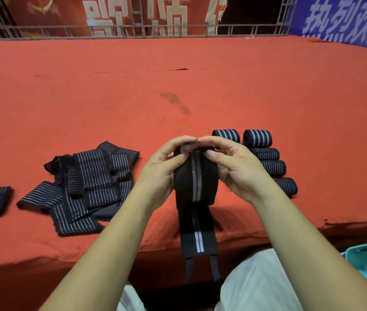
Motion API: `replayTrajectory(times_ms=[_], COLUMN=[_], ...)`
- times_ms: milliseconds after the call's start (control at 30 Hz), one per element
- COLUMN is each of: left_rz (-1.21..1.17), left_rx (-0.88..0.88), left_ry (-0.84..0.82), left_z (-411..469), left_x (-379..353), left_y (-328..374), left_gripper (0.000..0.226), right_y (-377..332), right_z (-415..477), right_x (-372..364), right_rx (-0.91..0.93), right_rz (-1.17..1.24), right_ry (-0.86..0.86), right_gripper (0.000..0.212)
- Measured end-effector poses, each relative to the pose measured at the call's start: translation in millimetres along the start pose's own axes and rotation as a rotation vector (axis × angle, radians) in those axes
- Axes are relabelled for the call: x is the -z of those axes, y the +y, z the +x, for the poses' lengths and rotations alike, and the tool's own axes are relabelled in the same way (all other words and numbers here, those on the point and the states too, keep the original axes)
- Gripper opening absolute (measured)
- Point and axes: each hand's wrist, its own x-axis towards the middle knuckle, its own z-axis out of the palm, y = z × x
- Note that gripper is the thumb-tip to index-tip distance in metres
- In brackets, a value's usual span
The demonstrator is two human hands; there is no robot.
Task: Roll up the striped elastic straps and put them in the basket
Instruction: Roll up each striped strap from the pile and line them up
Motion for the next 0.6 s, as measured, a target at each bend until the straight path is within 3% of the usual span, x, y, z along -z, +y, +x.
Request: replayTrajectory(times_ms=[133, 233, 333, 400, 500, 600], left_rz=[0.083, 0.049, -0.026, 0.118, 0.405, 0.387], left_rx=[-0.029, -0.069, -0.008, 0.032, 0.012, -0.04], left_ry=[0.055, 0.005, 0.031, 0.005, -0.021, 0.053], left_z=[2, 0, 0, -1, -4, -4], left_x=[0, 2, 6, 10, 11, 9], left_y=[5, 1, -9, -14, -16, -12], left_gripper=[0.042, 0.022, 0.049, 0.049, 0.035, 0.028], right_y=[-7, -11, -20, -25, -31, -30], right_z=[0, -1, 1, 3, 5, 8], right_x=[-2, -3, -4, -5, -5, -4], right_rx=[-0.009, 0.038, 0.157, 0.263, 0.357, 0.41], right_rz=[-0.062, -0.205, -0.28, -0.393, -0.558, -0.69], right_ry=[0.038, 0.051, 0.059, 0.089, 0.08, 0.092], right_gripper=[0.018, 0.011, 0.013, 0.014, 0.033, 0.049])
